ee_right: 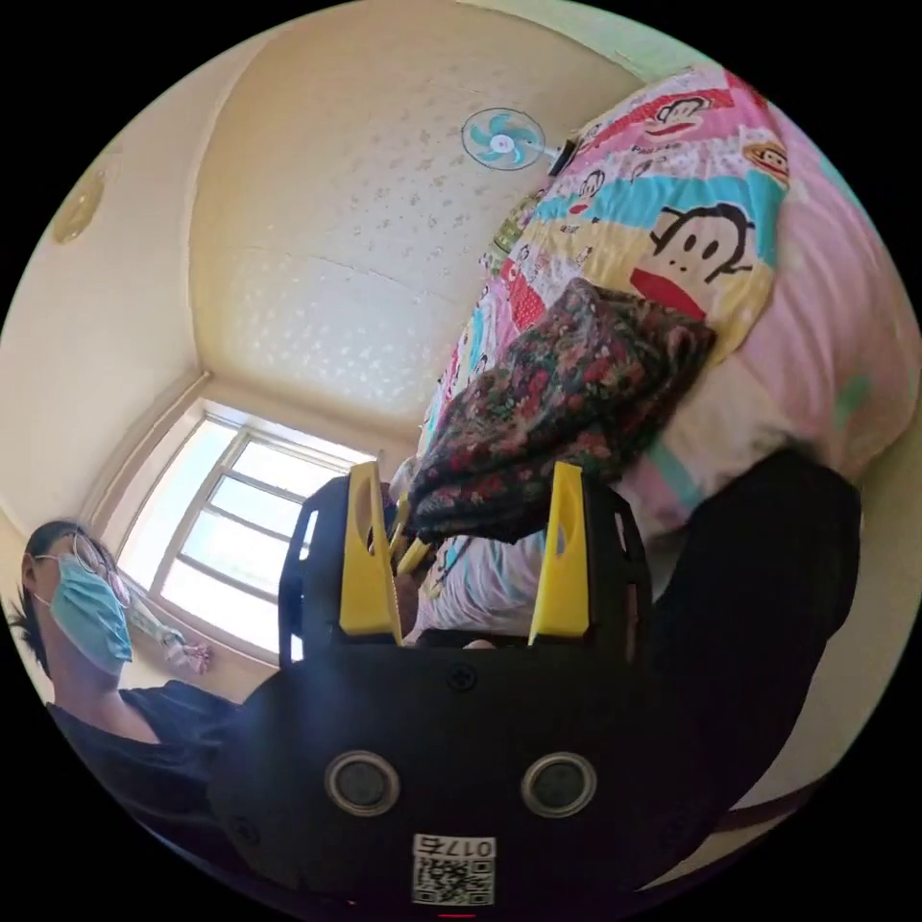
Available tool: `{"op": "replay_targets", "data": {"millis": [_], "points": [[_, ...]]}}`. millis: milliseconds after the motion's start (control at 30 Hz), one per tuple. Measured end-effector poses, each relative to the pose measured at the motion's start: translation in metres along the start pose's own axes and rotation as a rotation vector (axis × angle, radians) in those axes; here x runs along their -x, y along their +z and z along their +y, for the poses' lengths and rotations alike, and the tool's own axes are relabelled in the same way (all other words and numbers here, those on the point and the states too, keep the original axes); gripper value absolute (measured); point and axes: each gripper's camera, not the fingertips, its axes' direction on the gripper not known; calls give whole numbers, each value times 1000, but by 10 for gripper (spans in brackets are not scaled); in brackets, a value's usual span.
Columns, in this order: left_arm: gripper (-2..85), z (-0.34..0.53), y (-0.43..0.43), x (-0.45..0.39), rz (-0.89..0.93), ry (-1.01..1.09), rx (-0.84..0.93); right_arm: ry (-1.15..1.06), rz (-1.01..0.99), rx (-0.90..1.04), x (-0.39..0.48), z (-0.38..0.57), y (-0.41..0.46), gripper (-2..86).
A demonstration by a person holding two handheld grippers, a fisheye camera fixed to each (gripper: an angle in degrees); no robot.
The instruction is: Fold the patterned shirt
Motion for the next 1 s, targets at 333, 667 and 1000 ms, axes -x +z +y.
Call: {"op": "replay_targets", "data": {"millis": [333,667,1000], "points": [[91,11,3,-47,45,-21,1,425,-501,-43,-63,-29,61,286],[89,93,5,-53,-128,111,-34,484,-297,-91,-82,-85,60,193],[83,199,15,-66,13,482,408,165,-297,117,-30,-54,-18,109]]}}
